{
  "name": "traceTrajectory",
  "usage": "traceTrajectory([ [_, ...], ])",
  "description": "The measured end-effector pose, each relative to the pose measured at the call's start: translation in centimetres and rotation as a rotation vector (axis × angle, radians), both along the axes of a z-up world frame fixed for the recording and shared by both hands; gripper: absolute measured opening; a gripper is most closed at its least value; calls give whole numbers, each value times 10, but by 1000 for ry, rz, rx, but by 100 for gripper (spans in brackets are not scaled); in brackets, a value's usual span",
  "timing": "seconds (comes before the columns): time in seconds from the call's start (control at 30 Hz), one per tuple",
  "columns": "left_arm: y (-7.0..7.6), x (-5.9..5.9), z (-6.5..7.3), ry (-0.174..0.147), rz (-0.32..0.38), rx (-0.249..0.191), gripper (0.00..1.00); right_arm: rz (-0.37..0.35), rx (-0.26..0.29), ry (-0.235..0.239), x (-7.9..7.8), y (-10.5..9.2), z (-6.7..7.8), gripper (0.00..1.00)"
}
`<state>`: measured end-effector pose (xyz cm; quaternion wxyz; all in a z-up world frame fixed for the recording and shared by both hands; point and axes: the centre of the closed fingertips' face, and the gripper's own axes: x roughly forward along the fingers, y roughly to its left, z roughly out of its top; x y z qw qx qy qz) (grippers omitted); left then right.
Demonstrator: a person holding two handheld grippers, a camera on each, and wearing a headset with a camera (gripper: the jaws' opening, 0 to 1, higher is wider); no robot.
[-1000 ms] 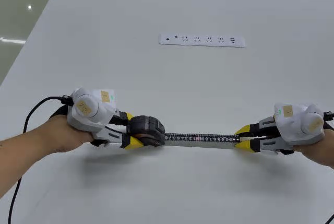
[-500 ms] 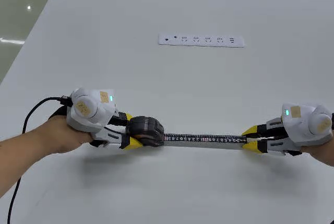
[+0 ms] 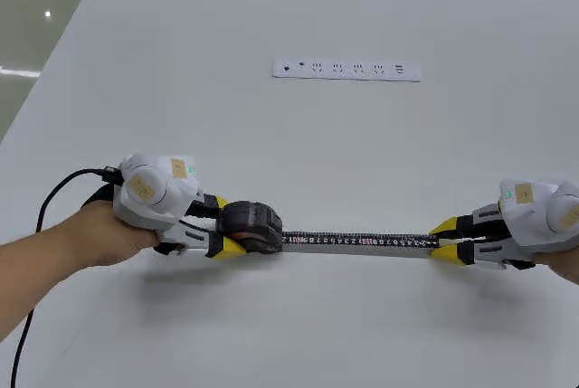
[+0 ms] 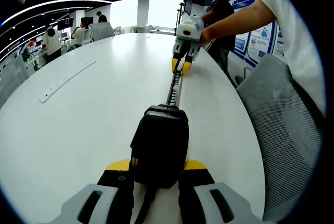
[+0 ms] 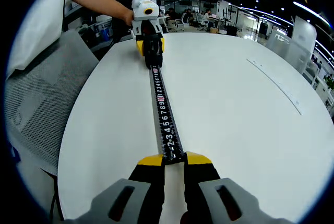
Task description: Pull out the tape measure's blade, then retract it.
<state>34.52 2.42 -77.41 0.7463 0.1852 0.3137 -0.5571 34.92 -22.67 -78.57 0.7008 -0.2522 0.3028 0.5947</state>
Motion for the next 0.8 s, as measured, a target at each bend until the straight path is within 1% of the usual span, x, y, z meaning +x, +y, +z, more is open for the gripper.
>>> traceTrajectory([
  [0.07,-1,0,0,-1,0,0,30,-5,-8,2,-1,-6,-1,8],
  [0.4,-1,-1,0,-1,0,0,30,-8,-12,3,-1,-9,-2,8],
  [0.5,-1,-1,0,-2,0,-1,30,-12,-20,3,-2,-13,-2,8],
  [0.53,-2,-1,0,-2,2,0,30,-26,-26,4,-1,-19,-2,8],
  [0.8,-2,-1,1,-3,10,1,30,-57,-12,36,0,-20,-3,9],
])
